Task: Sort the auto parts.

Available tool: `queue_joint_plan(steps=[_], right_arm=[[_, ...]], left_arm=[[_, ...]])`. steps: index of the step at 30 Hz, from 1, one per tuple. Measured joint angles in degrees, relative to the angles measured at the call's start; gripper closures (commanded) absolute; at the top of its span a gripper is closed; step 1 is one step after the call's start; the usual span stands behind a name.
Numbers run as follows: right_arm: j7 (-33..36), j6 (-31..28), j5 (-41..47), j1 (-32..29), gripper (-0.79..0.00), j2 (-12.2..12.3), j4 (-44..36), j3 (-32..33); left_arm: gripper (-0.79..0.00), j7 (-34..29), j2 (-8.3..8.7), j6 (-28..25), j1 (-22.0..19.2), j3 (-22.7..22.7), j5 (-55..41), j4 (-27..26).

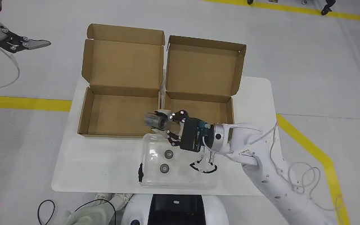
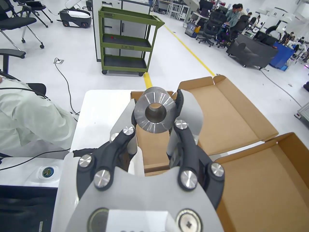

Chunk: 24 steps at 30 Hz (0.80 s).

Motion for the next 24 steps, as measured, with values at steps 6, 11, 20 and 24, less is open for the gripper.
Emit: queue_joint_plan(steps=[6, 11, 20, 24], right_arm=[[-0.48, -0.35, 1.16, 2.68, 0.000, -0.44, -0.42, 0.26], [-1.20, 0.18, 2.04, 3.97, 0.000, -0.78, -0.63, 0.38], [-4.02, 0.14, 2.28, 4.49, 0.000, -1.19, 0.22, 0.58], [-5.24, 0.01, 2.01, 3.89, 0.000, -1.19, 0.41, 1.18]], left_arm=[[-0.785, 0.00, 0.00, 0.00, 0.00, 0.00, 0.00, 0.00], [-0.785, 0.00, 0.00, 0.00, 0.00, 0.00, 0.00, 0.00], [-0.785, 0.00, 0.00, 0.00, 0.00, 0.00, 0.00, 0.00], [-0.785, 0.00, 0.00, 0.00, 0.00, 0.00, 0.00, 0.00]])
